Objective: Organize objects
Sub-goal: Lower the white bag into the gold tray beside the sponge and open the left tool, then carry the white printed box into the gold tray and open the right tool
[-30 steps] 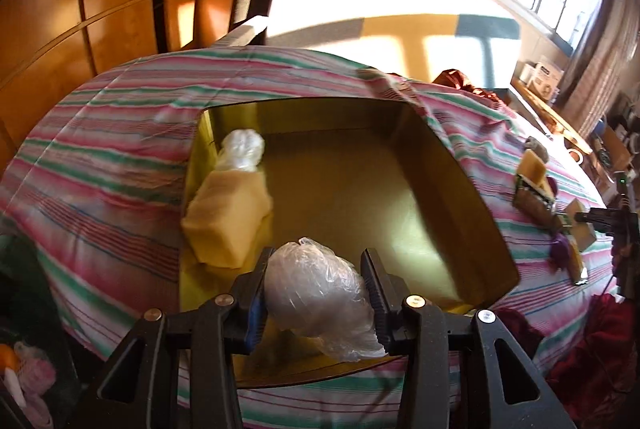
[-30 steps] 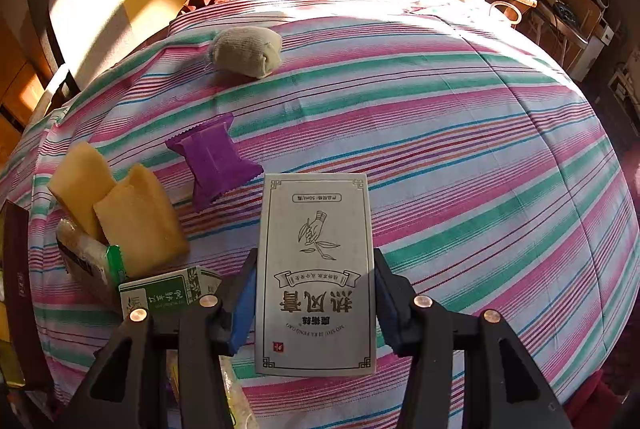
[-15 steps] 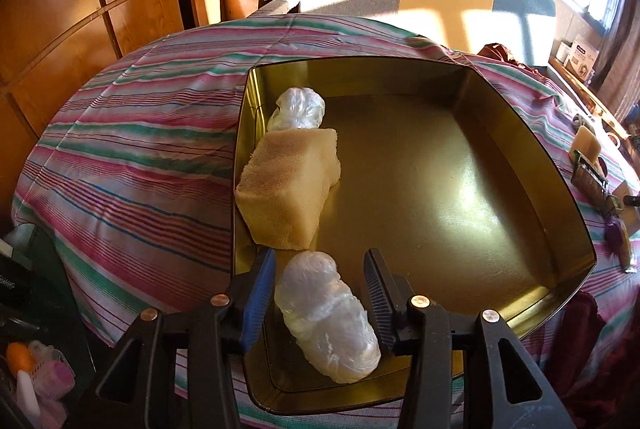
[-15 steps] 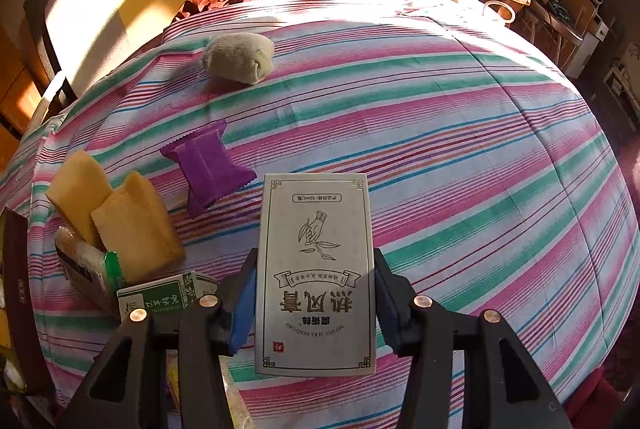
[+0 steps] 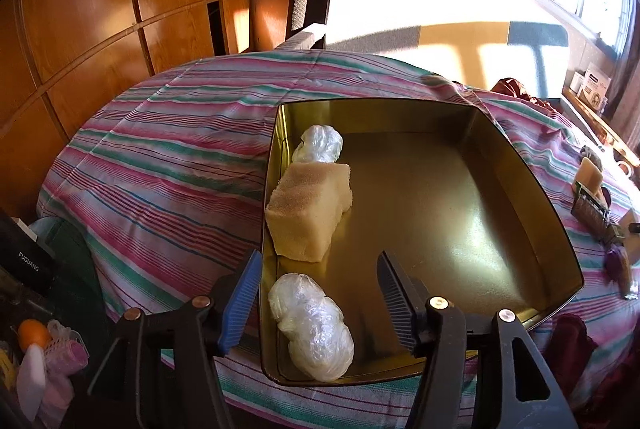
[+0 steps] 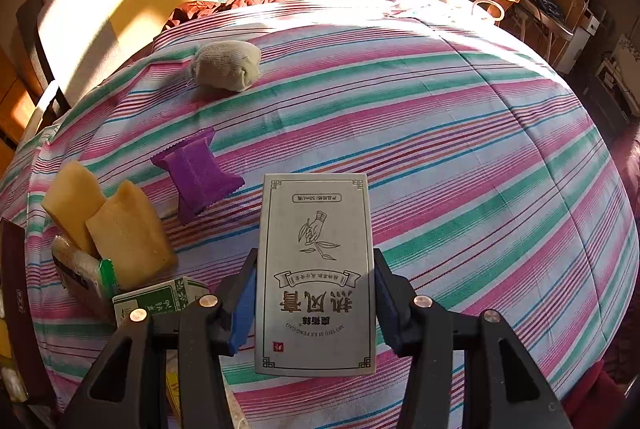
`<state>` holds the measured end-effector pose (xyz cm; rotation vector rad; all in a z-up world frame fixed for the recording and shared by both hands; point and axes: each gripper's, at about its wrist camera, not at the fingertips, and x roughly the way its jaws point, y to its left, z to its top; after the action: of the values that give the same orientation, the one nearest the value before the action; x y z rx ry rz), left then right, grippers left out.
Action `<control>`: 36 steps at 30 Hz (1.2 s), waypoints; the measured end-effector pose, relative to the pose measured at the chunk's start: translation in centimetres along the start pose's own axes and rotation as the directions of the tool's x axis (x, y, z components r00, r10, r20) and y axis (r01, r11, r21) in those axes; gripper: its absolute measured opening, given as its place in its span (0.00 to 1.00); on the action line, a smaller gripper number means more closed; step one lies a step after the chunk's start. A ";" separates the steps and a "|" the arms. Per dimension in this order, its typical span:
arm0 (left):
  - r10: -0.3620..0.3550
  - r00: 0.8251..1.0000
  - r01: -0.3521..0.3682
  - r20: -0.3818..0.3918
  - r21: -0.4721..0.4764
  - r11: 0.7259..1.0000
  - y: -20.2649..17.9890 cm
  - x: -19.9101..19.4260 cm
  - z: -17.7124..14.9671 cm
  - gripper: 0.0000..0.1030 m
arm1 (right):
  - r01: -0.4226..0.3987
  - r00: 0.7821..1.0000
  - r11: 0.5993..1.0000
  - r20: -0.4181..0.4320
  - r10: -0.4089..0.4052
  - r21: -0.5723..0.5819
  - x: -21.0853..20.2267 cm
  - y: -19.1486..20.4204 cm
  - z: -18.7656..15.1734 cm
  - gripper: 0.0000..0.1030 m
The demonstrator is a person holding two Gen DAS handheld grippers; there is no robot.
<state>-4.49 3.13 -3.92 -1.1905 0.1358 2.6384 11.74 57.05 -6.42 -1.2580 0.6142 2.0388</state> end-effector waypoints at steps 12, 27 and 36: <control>0.006 0.997 -0.005 0.075 -0.019 1.000 -0.2 -3.1 -0.1 0.66 | 0.070 0.996 0.997 0.052 -0.072 0.044 -1.2 -1.1 0.2 0.50; -0.012 0.996 0.018 0.084 -0.072 0.997 1.1 -3.0 -0.5 0.67 | -0.129 0.956 0.988 0.254 0.147 -0.088 -13.1 8.3 1.2 0.50; -0.004 0.996 0.015 0.085 -0.136 0.991 3.6 -3.0 -1.2 0.67 | -0.414 0.886 0.776 -0.016 0.463 -0.476 -14.2 32.1 -4.6 0.50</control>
<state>-2.71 -1.14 -2.54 -1.1145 -0.0673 2.7220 -4.61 28.19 6.03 -1.3507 0.3991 2.7543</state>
